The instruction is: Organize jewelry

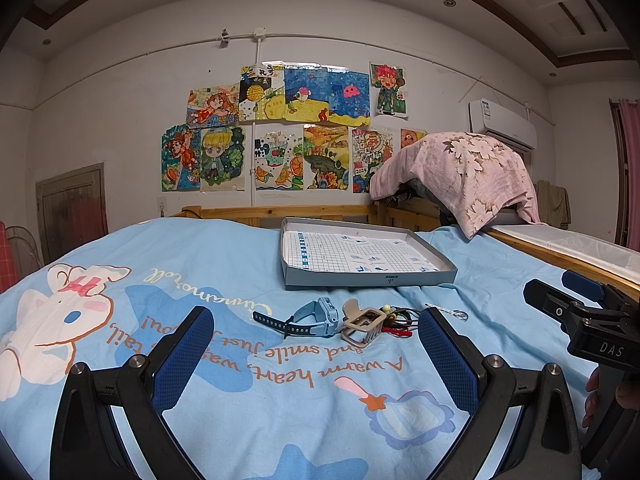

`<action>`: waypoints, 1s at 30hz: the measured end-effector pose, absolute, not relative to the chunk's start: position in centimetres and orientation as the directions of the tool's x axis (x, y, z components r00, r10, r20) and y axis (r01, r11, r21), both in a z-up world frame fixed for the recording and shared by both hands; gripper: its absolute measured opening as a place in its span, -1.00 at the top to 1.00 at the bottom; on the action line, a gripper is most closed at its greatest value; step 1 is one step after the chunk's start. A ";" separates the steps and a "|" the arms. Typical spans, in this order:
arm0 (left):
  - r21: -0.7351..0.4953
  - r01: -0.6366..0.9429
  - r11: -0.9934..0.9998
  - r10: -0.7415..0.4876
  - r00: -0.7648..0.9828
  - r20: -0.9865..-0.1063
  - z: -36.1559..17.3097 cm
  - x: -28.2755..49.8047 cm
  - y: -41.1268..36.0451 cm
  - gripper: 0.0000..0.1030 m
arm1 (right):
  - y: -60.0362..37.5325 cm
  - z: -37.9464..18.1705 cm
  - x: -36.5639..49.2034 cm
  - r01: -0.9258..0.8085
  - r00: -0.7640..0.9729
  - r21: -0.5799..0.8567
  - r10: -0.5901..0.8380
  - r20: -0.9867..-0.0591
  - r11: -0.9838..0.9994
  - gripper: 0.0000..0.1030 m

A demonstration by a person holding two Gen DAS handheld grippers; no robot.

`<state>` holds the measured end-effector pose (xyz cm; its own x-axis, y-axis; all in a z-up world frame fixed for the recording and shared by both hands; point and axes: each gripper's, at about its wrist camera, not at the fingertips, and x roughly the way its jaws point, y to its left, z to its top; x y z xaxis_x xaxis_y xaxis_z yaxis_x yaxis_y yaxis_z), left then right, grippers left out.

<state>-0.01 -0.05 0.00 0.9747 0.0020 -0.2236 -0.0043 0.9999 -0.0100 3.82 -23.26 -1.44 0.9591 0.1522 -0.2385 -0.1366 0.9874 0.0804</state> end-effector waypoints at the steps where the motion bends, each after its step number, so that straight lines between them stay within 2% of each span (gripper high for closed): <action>1: -0.010 -0.004 1.000 0.002 0.975 -0.224 0.0 0.0 -0.1 -1.00 | -23.3 -1.4 3.8 -0.137 0.959 0.080 0.152 -0.239 0.987 -0.98; 14: -0.036 -0.013 0.999 0.004 0.971 -0.238 -0.1 0.2 0.4 -1.00 | -23.2 -1.9 4.0 -0.135 0.957 0.077 0.150 -0.249 0.988 -0.98; 30: -0.144 -0.049 0.988 -0.010 0.922 -0.386 -0.2 4.9 3.6 -1.00 | -22.0 -1.0 6.4 -0.203 0.933 0.082 0.218 -0.288 0.976 -0.98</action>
<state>4.93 3.61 -0.22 0.9223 -0.0102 -0.3864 -0.0493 0.9884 -0.1436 6.41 -21.96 -1.02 0.9325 0.2182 -0.2878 -0.2031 0.9757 0.0818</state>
